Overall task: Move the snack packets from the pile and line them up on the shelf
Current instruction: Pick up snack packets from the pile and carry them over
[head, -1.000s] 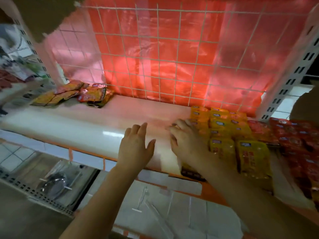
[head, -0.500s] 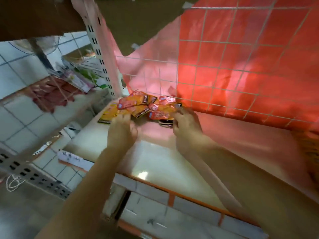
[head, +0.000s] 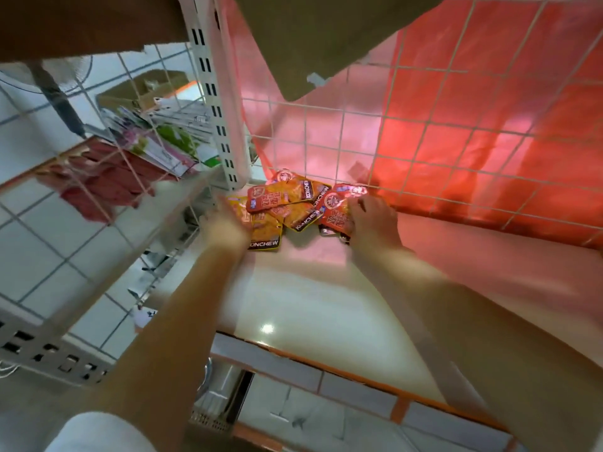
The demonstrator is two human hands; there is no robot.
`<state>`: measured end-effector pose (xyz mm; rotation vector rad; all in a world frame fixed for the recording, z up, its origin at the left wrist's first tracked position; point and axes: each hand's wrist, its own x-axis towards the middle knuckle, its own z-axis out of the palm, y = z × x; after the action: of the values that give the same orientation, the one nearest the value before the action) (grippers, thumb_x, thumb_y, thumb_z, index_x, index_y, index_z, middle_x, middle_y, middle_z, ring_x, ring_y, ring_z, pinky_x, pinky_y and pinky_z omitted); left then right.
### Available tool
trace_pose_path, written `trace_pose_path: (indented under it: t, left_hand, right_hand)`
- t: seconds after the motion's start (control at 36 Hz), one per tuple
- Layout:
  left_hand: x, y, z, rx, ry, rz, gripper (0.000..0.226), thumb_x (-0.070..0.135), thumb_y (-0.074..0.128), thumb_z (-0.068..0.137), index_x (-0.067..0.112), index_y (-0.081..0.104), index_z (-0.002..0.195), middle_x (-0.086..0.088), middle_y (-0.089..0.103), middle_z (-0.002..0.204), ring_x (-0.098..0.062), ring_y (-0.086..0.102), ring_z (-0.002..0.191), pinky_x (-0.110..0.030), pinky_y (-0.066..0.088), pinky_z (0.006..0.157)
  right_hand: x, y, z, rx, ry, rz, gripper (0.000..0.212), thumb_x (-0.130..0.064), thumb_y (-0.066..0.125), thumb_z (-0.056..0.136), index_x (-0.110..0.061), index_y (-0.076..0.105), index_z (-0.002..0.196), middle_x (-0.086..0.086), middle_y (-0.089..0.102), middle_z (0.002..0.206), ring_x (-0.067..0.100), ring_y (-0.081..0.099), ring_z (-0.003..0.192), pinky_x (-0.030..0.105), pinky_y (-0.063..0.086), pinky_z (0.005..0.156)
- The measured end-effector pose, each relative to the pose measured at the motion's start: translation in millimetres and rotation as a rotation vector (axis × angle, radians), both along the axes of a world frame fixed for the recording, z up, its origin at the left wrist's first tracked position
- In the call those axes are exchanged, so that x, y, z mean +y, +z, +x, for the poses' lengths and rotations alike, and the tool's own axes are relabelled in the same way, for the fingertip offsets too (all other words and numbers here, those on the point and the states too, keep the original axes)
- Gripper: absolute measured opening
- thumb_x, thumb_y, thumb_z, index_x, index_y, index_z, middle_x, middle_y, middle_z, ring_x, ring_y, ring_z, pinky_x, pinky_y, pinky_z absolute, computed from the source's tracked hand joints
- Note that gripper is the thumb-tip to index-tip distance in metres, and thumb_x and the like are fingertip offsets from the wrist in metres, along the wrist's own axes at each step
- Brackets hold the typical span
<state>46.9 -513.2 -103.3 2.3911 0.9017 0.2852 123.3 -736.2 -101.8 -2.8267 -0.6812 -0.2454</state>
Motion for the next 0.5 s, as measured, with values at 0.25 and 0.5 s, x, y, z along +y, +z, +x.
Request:
trace_pose_path:
  t: [0.25, 0.5]
  left_hand:
    - [-20.8, 8.0, -42.1, 0.007, -0.080, -0.084, 0.100, 0.015, 0.083, 0.067, -0.004, 0.020, 0.143, -0.023, 0.048, 0.130, -0.037, 0.048, 0.118, -0.039, 0.039, 0.096]
    - [-77.0, 6.9, -84.4, -0.291, -0.166, -0.382, 0.045, 0.002, 0.076, 0.071, 0.013, 0.055, 0.110, -0.001, 0.064, 0.093, -0.010, 0.062, 0.074, -0.008, 0.042, 0.055]
  right_hand:
    - [-16.2, -0.5, -30.5, 0.250, -0.125, 0.132, 0.064, -0.033, 0.059, 0.089, -0.026, 0.026, 0.144, 0.008, 0.029, 0.146, 0.031, 0.037, 0.126, 0.042, 0.033, 0.102]
    - [-48.3, 4.1, -68.9, 0.494, -0.152, 0.751, 0.051, -0.003, 0.073, 0.076, -0.020, 0.059, 0.122, 0.007, 0.061, 0.117, 0.026, 0.059, 0.103, 0.029, 0.047, 0.086]
